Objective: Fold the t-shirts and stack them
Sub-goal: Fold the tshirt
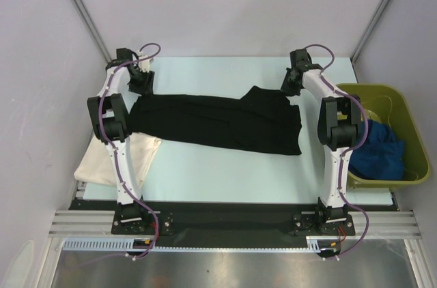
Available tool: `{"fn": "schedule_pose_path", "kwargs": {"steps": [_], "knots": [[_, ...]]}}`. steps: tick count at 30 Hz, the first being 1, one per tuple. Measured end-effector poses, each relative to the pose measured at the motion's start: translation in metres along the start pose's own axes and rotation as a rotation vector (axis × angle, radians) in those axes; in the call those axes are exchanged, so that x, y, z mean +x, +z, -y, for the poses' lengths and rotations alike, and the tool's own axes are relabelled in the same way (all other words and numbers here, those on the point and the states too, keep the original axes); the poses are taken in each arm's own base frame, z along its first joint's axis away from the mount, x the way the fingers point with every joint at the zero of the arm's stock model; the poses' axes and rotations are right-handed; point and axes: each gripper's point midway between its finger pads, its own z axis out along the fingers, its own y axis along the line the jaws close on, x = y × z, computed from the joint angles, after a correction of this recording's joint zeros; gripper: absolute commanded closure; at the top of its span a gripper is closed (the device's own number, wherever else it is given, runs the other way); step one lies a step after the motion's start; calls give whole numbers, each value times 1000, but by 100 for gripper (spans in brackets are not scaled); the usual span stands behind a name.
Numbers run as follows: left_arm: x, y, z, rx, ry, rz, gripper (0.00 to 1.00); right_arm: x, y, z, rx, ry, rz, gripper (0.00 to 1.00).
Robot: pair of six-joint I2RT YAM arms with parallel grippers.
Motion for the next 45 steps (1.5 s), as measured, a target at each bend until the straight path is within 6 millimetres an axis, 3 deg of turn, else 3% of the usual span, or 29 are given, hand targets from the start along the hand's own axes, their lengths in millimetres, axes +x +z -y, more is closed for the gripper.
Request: {"fn": "schedule_pose_path", "kwargs": {"steps": [9, 17, 20, 24, 25, 33, 36, 40, 45], "knots": [[-17, -7, -12, -46, 4, 34, 52, -5, -8, -4, -2, -22, 21, 100], [0, 1, -14, -53, -6, -26, 51, -6, -10, -5, -2, -27, 26, 100], [4, 1, -14, -54, -4, -41, 65, -6, -10, -5, -2, -27, 26, 100], [5, 1, -13, -47, 5, -44, 95, -6, -10, -4, 3, -27, 28, 100], [5, 1, -12, -42, 2, -43, 99, -6, -10, -4, 5, -28, 29, 100], [3, 2, -11, -40, 12, -10, 100, -12, -17, -4, 7, -33, 50, 100], [-10, -6, -11, -40, 22, 34, 99, -17, -23, -6, 1, -34, 63, 100], [-42, -27, -14, -68, 48, 141, 100, -33, -32, -12, -16, -38, 100, 100], [-103, -65, -29, -147, 70, 311, 100, -95, -57, -27, -67, -39, 245, 100]]}}
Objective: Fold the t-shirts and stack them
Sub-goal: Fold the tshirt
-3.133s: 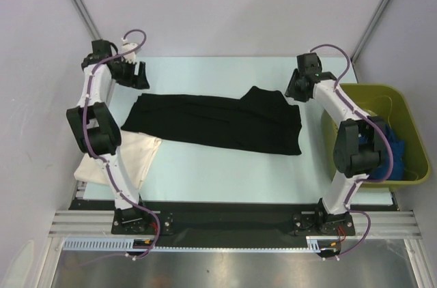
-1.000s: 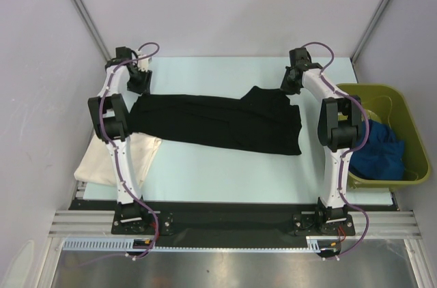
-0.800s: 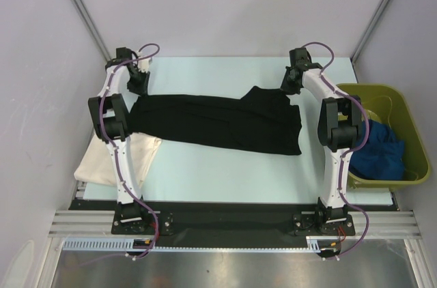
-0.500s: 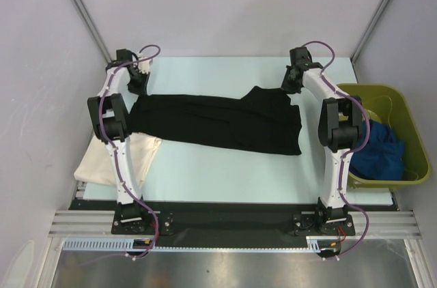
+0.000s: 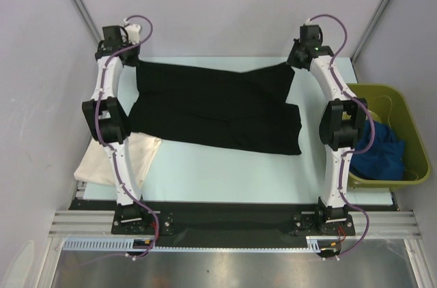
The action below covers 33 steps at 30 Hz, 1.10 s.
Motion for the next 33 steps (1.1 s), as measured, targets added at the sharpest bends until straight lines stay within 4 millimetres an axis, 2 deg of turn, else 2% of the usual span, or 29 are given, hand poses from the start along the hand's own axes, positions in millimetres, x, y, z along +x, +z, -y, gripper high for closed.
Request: {"fn": "schedule_pose_path", "kwargs": {"steps": [2, 4, 6, 8, 10, 13, 17, 23, 25, 30, 33], "knots": [[-31, -8, -10, -39, 10, 86, 99, -30, -2, -6, -26, 0, 71, 100], [-50, -12, -15, -61, 21, 150, 99, -52, -2, -11, -48, -2, 121, 100], [-51, -10, -16, -64, 21, 171, 98, -57, -2, -12, -58, -8, 133, 100], [-37, -4, -12, -56, 16, 152, 98, -52, 0, -11, -57, -16, 122, 100], [-8, 5, -3, -35, 3, 90, 98, -41, 5, -8, -56, -26, 97, 100], [32, 15, 7, -5, -1, 7, 100, -5, 11, 2, -40, -61, 10, 100], [72, 19, 16, 22, 4, -77, 99, 45, 1, 14, -10, -107, -113, 100], [90, -13, 11, 13, 17, -108, 100, 101, -50, 17, -7, -96, -201, 100], [99, -23, 13, 9, 24, -119, 100, 119, -61, 17, -3, -81, -222, 100], [126, -26, 14, -9, 39, -179, 100, 157, -64, 23, 43, -65, -288, 100], [127, -26, 10, -27, 52, -181, 100, 164, -66, 24, 72, -79, -300, 100]]}}
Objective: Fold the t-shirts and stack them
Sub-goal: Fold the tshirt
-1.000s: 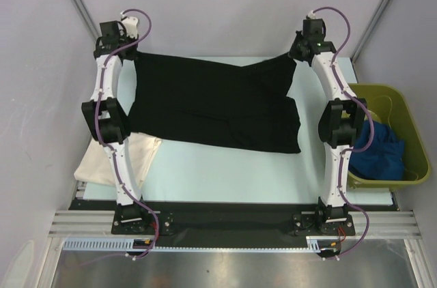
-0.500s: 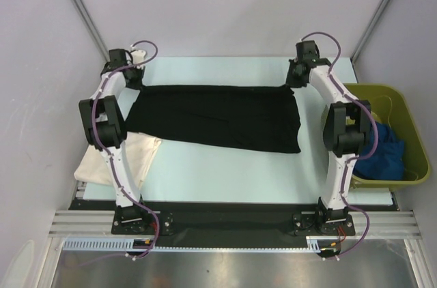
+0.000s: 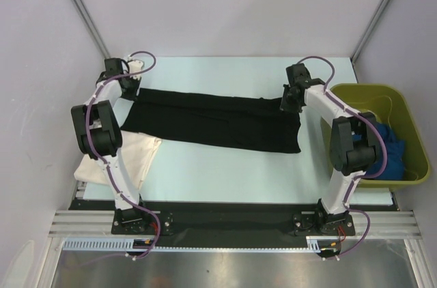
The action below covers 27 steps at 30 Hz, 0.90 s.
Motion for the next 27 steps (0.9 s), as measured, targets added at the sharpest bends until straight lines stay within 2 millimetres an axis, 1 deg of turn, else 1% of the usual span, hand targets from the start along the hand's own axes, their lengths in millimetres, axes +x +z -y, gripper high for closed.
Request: {"fn": "schedule_pose_path", "kwargs": {"steps": [4, 7, 8, 10, 14, 19, 21, 22, 23, 24, 26, 27], "knots": [[-10, 1, -12, -41, 13, 10, 100, 6, 0, -3, 18, -6, -7, 100], [-18, 2, -18, -56, 24, 24, 99, 15, 2, -2, 26, 3, -32, 100], [-20, 2, -19, -57, 28, 27, 99, 19, 2, -1, 30, 7, -40, 98], [-21, 2, -19, -57, 36, 28, 99, 29, 4, 2, 38, 26, -64, 96], [-20, 2, -19, -56, 44, 24, 98, 50, 9, 7, 52, 63, -113, 97], [-19, 2, -19, -55, 53, 22, 95, 51, 10, 6, 54, 92, -114, 97], [-19, 2, -20, -54, 60, 22, 92, 51, 10, 6, 55, 100, -114, 97], [-19, 2, -20, -54, 63, 21, 89, 52, 10, 6, 55, 101, -114, 96], [-19, 2, -20, -53, 67, 20, 69, 52, 10, 6, 56, 102, -114, 81], [-18, 2, -20, -52, 78, 17, 56, 52, 10, 5, 55, 107, -115, 69], [-15, 2, -19, -43, 91, 6, 35, 53, 9, 6, 57, 107, -119, 53], [-12, 2, -18, -35, 99, -3, 32, 53, 8, 6, 58, 104, -121, 51]]}}
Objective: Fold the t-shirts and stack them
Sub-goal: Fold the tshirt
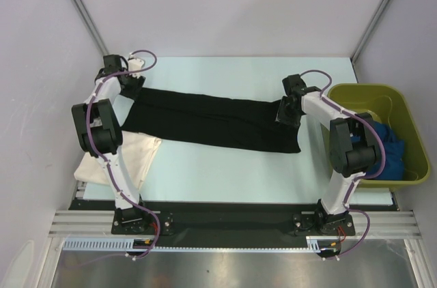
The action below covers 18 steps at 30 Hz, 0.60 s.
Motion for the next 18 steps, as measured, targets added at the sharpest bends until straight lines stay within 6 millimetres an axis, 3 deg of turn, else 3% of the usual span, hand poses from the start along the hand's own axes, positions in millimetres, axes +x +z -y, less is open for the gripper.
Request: {"fn": "schedule_pose_path", "kwargs": {"steps": [2, 7, 10, 11, 12, 15, 18], "knots": [[5, -1, 4, 33, 12, -10, 23, 1, -3, 1, 3, -5, -3, 50], [11, -13, 7, 88, 5, -10, 26, -9, -26, -2, -26, -23, 51, 52], [0, -26, 11, 106, 4, 19, 34, -26, -40, -10, -55, -41, 103, 64], [-6, -30, 15, 113, 7, 31, 36, -34, -43, -12, -66, -43, 123, 73], [-12, -32, 19, 118, 15, 39, 37, -42, -46, -17, -81, -49, 139, 74], [-37, -34, 35, 130, 36, 71, 41, -66, -49, -36, -143, -70, 179, 63], [-53, -25, 44, 125, 32, 71, 48, -97, -39, -63, -196, -124, 210, 57]]}}
